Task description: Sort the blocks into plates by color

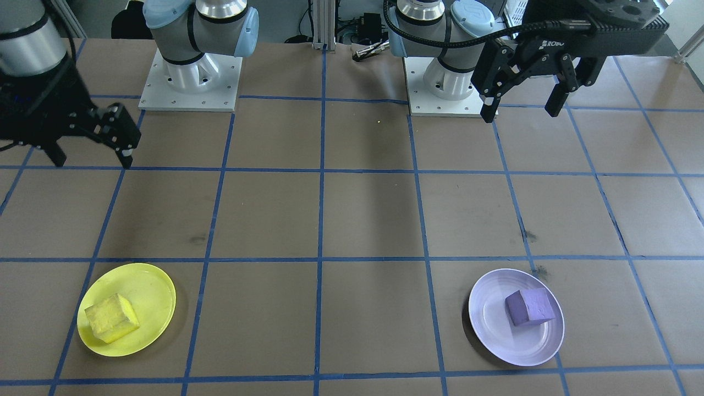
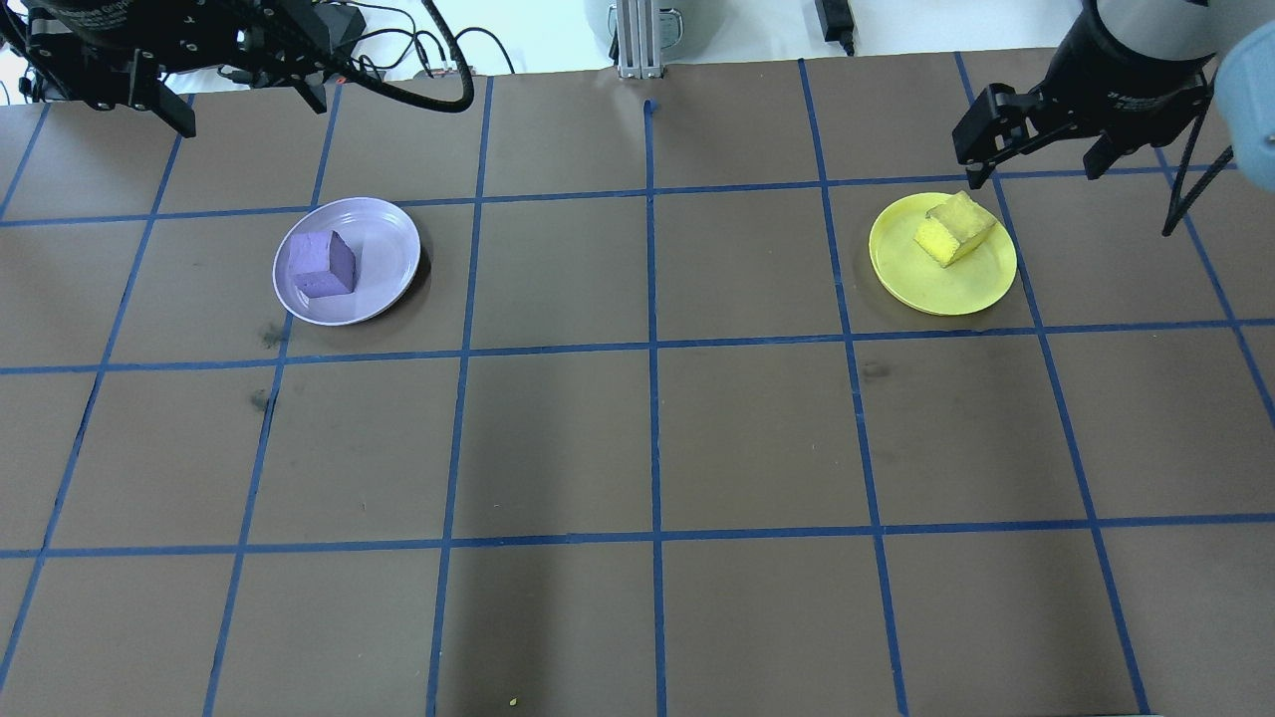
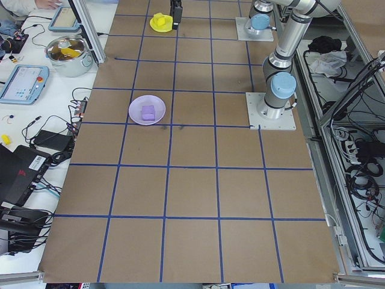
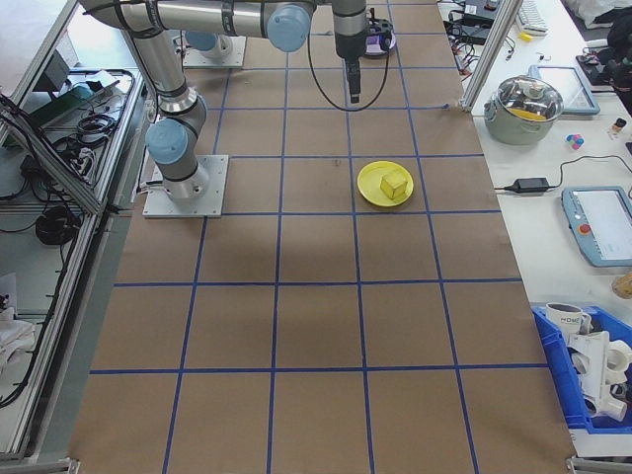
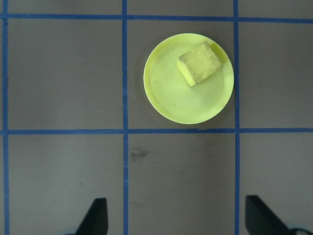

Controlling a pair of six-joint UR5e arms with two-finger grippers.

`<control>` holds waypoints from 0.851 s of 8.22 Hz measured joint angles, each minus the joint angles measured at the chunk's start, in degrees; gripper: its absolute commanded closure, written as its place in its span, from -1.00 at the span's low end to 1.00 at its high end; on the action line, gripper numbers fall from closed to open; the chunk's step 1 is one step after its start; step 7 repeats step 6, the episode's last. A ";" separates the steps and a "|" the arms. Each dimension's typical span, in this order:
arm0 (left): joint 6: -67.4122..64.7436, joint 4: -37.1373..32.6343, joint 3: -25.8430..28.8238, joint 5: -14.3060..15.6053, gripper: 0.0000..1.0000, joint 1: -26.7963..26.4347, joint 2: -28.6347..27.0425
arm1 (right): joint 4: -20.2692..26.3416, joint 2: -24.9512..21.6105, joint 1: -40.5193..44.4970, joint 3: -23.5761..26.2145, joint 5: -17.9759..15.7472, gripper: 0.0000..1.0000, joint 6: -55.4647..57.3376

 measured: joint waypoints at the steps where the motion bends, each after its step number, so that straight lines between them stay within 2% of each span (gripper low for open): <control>1: 0.01 0.01 0.00 -0.02 -1.00 0.00 0.03 | 2.16 -1.65 1.99 0.25 -0.08 -1.00 1.56; 3: 0.22 0.11 0.02 -0.03 -1.00 0.03 -0.11 | 3.63 -2.38 3.45 0.77 -0.27 -1.00 1.60; 7: 0.25 0.15 0.02 0.02 -1.00 0.03 -0.10 | 3.25 -2.34 3.67 1.61 -0.16 -1.00 0.45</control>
